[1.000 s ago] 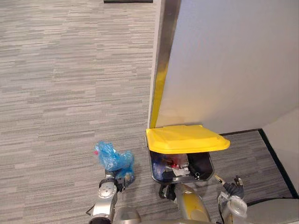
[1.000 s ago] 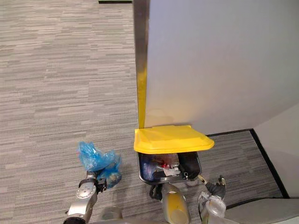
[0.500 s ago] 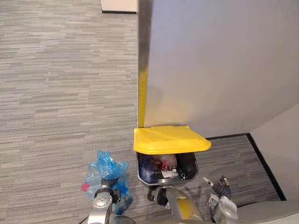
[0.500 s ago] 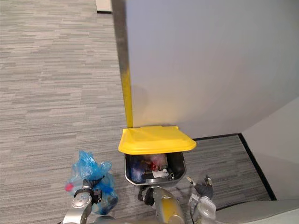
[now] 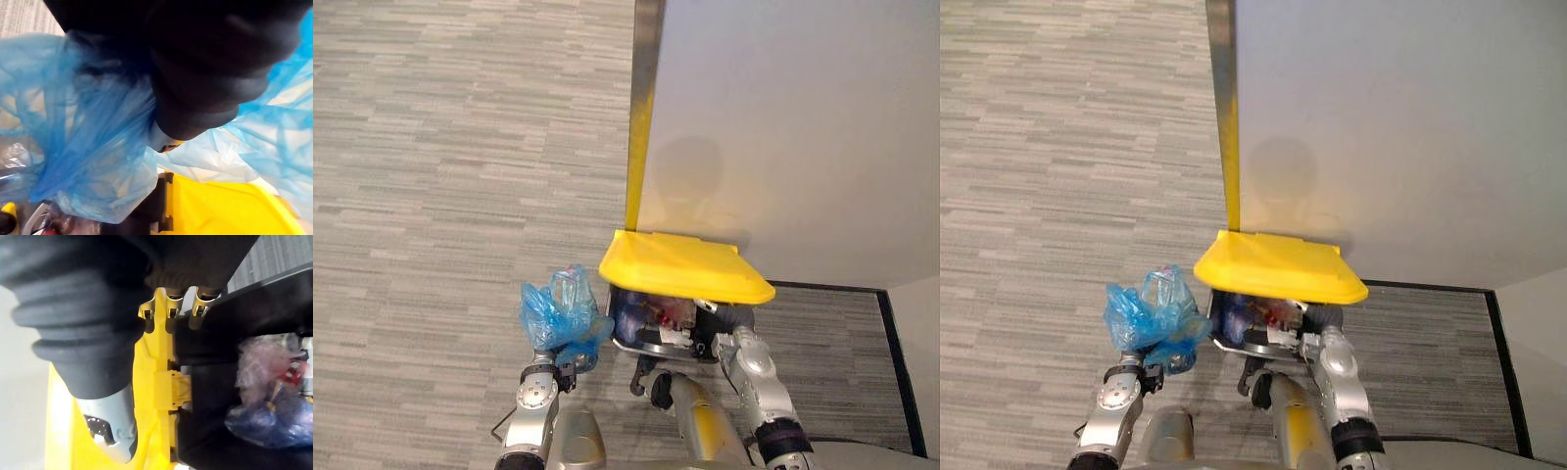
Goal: Gather rubbish on tea table into small bin, then transfer packed bag to large trash can.
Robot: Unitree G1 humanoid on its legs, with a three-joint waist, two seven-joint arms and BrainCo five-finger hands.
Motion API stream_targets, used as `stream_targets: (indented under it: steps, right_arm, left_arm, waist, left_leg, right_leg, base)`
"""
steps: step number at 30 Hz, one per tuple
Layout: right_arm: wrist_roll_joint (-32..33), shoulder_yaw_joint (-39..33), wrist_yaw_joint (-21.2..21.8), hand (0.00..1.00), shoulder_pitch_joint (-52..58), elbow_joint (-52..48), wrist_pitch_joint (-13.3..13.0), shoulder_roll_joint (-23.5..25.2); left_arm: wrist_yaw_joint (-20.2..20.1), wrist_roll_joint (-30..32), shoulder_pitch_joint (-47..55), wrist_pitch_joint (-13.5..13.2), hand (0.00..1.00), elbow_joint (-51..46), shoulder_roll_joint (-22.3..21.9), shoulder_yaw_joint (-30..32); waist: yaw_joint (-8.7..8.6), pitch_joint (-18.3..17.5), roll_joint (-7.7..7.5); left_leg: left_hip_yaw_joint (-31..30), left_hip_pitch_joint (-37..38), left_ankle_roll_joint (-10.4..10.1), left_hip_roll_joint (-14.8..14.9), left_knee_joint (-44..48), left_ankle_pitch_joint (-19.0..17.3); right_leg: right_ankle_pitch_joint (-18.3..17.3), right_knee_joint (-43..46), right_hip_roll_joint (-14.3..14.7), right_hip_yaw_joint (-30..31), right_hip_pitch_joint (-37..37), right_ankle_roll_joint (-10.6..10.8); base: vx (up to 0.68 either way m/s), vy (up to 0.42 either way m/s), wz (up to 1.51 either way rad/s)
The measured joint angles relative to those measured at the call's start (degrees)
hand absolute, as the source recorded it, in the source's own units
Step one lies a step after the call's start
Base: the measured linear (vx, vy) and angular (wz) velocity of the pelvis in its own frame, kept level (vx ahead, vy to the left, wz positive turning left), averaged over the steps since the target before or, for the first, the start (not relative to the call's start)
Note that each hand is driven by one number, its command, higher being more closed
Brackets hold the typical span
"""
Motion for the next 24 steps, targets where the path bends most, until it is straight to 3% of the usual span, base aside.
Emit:
stream_targets:
  steps: [6, 12, 16, 17, 18, 19, 20, 21, 22, 24]
  right_arm:
    - [2.11, -0.05, -1.42, 0.0, -9.02, -1.93, -0.13, -5.07]
    - [2.44, 1.58, -1.45, 0.0, -14.79, 3.78, -0.14, -8.64]
    - [2.43, 2.69, -1.04, 0.0, -18.31, 8.27, -0.12, -9.71]
    - [2.42, 2.73, -0.96, 0.0, -19.4, 9.59, -0.09, -10.36]
    - [2.42, 2.78, -0.93, 0.0, -20.3, 10.07, -0.08, -10.81]
    - [2.42, 2.74, -1.02, 0.0, -21.8, 11.29, -0.08, -12.4]
    - [2.42, 2.96, -0.96, 0.0, -22.99, 13.83, -0.13, -13.06]
    - [2.4, 3.33, -0.94, 0.0, -24.28, 15.13, 0.0, -13.15]
    - [2.41, 3.46, -0.94, 0.0, -25.64, 16.3, -0.04, -13.37]
    - [2.41, 3.62, -0.96, 0.0, -26.84, 17.01, -0.05, -13.31]
  left_arm:
    - [1.2, -2.15, -0.08, -0.67, 1.0, -0.06, 1.25, -0.12]
    - [1.91, -3.29, -0.13, -1.71, 1.0, 0.19, 1.3, -0.42]
    - [2.01, -3.66, -2.04, -2.36, 1.0, 0.18, 3.46, -1.49]
    - [1.97, -3.89, -2.93, -2.77, 1.0, 0.2, 4.26, -2.08]
    - [1.98, -3.93, -3.31, -2.95, 1.0, 0.23, 3.93, -2.23]
    - [1.69, -4.5, -4.07, -3.54, 1.0, 0.21, 3.64, -2.57]
    - [1.48, -5.05, -3.87, -3.94, 1.0, 0.04, 3.91, -2.31]
    - [1.46, -5.38, -4.0, -3.92, 1.0, -0.08, 3.98, -2.29]
    - [0.88, -5.73, -3.32, -3.93, 1.0, -0.07, 4.65, -2.45]
    - [0.8, -5.92, -2.87, -3.91, 1.0, -0.72, 4.53, -2.79]
  waist:
    - [0.21, 2.18, -0.45]
    - [0.15, 2.42, -0.72]
    - [-0.22, 4.39, -2.77]
    - [0.13, 5.43, -3.0]
    - [0.71, 6.4, -1.41]
    - [0.32, 7.69, -0.63]
    - [-0.86, 8.21, -1.77]
    - [-0.58, 8.21, -1.39]
    - [-0.21, 8.15, -1.26]
    - [-0.15, 8.19, -1.36]
  left_leg:
    - [-2.8, -1.59, -0.01, 0.12, 0.03, 0.04]
    - [-2.95, -1.57, 0.04, -0.59, -0.13, 0.08]
    - [-3.13, -0.93, 0.42, -1.38, -2.52, 0.35]
    - [-5.28, -0.6, 0.65, -1.97, -3.75, 0.44]
    - [-6.68, -0.58, 0.96, -0.55, -4.38, 0.75]
    - [-5.5, -0.74, -0.85, 0.37, -3.36, 2.13]
    - [-7.31, -0.83, -2.32, -1.04, -2.21, 2.99]
    - [-7.84, -1.54, -2.28, -1.0, -2.05, 3.13]
    - [-8.03, -1.78, -2.01, -2.26, -3.08, 3.33]
    - [-8.61, -1.49, -0.91, -2.96, -4.37, 4.13]
  right_leg:
    - [2.19, -3.93, 2.87, -0.33, -0.02, -0.36]
    - [2.75, -6.53, 3.15, -2.07, 0.69, -0.34]
    - [3.37, -9.49, 3.14, -1.95, 1.79, 1.09]
    - [1.17, -10.09, 3.18, -2.84, 2.41, 4.28]
    - [-2.11, -6.6, 2.9, -3.52, 1.86, 6.99]
    - [-0.88, 13.02, 1.1, 5.65, -3.73, -5.69]
    - [-1.88, 10.26, -1.21, 9.2, -0.67, -4.56]
    - [-1.4, 8.39, -0.6, 9.11, -0.11, -2.28]
    - [1.17, 4.39, 0.18, 8.56, 0.5, -2.47]
    - [3.15, 2.19, 0.52, 8.54, 1.04, -4.82]
  base:
    - [-0.02, -0.068, -0.1]
    - [0.0, -0.033, -0.19]
    - [-0.06, -0.04, 0.01]
    - [-0.05, -0.072, 0.07]
    - [-0.07, -0.122, 0.18]
    - [-0.01, -0.143, 0.64]
    - [0.02, -0.176, 0.63]
    - [0.06, -0.163, 0.39]
    - [0.04, -0.158, -0.14]
    - [0.04, -0.079, -0.11]
